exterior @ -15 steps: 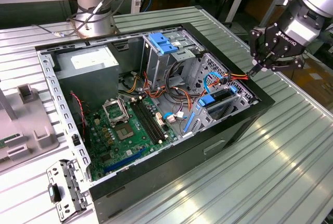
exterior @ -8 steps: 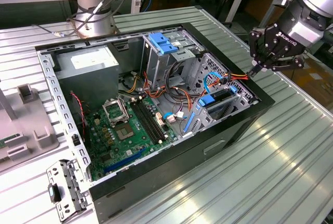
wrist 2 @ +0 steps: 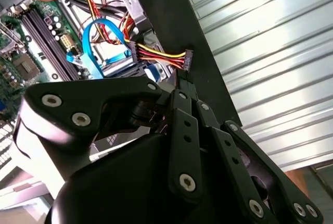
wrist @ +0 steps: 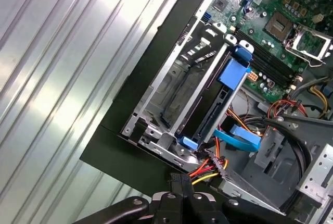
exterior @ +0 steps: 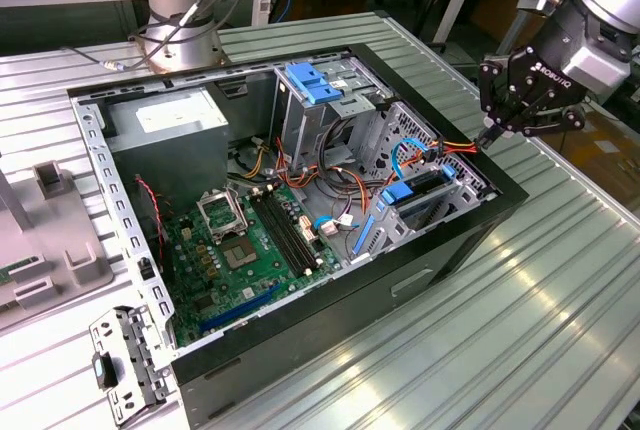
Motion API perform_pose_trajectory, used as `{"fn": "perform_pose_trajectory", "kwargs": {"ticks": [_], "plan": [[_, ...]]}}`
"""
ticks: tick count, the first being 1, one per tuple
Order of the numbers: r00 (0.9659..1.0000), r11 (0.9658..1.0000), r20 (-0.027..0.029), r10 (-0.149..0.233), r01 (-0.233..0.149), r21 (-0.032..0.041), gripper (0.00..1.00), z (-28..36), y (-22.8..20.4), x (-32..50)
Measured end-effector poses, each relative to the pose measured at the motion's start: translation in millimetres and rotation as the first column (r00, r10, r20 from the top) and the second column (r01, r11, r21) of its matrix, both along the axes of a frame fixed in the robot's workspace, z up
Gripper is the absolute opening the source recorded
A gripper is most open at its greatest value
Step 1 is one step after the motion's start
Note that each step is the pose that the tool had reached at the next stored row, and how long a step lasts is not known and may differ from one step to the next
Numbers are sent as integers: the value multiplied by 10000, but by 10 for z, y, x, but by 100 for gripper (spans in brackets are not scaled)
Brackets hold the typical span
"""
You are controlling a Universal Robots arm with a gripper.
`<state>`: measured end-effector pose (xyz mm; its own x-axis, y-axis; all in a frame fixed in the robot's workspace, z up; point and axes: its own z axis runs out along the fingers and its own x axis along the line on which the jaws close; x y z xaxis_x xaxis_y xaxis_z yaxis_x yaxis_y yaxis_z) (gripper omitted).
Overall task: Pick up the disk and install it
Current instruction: 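Insert the first disk wire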
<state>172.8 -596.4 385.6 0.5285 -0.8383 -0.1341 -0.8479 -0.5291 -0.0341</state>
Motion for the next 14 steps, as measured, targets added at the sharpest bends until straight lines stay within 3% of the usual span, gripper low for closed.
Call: {"fn": "perform_pose_trajectory", "kwargs": {"ticks": [4, 9, 14], "plan": [[9992, 9992, 0, 394, -394, 1, 11, -1, 0, 0], [9955, 9955, 0, 945, -945, 0, 11, -1, 0, 0], [9883, 9883, 0, 1523, -1523, 0, 11, -2, 0, 0]]}}
